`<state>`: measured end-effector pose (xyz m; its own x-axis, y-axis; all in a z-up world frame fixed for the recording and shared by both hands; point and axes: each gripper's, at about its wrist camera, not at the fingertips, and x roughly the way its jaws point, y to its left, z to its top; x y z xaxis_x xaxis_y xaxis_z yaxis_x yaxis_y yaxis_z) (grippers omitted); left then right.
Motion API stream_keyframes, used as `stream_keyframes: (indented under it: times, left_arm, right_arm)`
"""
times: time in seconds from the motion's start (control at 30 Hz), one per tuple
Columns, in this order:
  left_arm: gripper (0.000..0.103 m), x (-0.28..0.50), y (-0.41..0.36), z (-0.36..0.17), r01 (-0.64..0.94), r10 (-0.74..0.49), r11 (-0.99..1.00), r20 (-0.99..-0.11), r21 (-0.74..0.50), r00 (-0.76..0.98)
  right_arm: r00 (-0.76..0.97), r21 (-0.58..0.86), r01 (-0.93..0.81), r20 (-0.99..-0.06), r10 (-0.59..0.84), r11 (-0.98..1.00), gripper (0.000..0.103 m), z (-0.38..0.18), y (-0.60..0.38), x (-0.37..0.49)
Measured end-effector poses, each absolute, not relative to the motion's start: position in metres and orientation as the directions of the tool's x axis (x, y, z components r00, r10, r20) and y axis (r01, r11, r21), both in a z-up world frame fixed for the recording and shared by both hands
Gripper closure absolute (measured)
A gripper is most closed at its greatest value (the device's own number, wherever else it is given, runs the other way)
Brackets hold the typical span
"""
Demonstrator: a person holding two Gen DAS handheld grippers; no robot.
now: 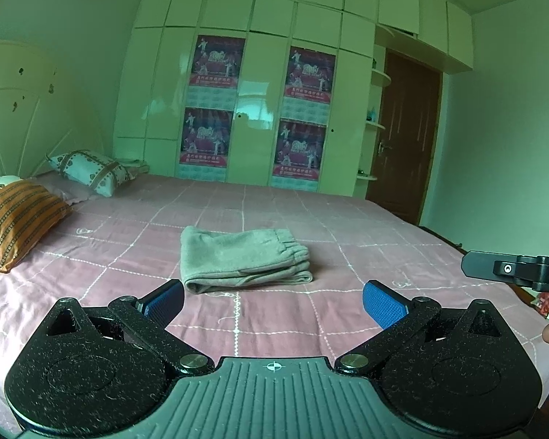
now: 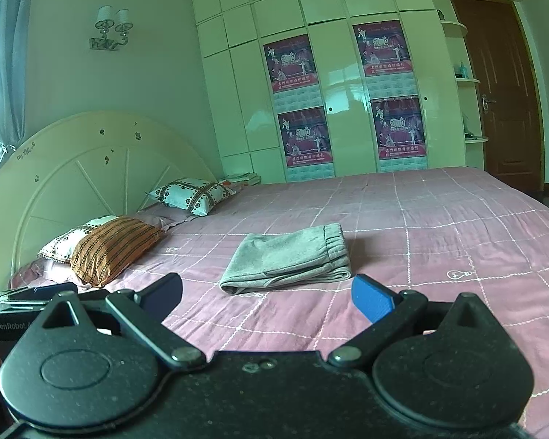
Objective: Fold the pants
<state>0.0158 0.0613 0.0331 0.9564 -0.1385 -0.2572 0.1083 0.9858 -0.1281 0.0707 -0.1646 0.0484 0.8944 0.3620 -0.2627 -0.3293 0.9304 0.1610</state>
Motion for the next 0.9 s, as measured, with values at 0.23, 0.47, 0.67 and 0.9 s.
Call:
stream_keyframes:
  times: [0.23, 0.47, 0.67, 0.9]
  left_arm:
    - [0.000, 0.0179, 0.0613, 0.0327, 0.111, -0.140, 0.986, -0.261, -0.121, 0.955]
    - [0.000, 0.0173, 0.0588, 0.0318, 0.113, -0.139, 0.987, -0.264, -0.113, 0.955]
    - [0.000, 0.0174, 0.0594, 0.0322, 0.112, -0.138, 0.988, -0.263, -0.111, 0.955]
    - [0.000, 0.0167, 0.0588, 0.0318, 0.120, -0.143, 0.987, -0.258, -0.103, 0.955]
  right_arm:
    - [0.895, 0.162, -0.328, -0.261, 0.361, 0.931, 0.010, 0.0485, -0.1650, 0.0710]
    - [0.895, 0.162, -0.329, -0.262, 0.362, 0.930, 0.010, 0.0500, -0.1651, 0.0709]
    - [0.895, 0.163, -0.329, -0.262, 0.362, 0.930, 0.010, 0.0509, -0.1655, 0.0705]
    - [0.893, 0.160, -0.332, -0.264, 0.364, 0.930, 0.010, 0.0514, -0.1657, 0.0710]
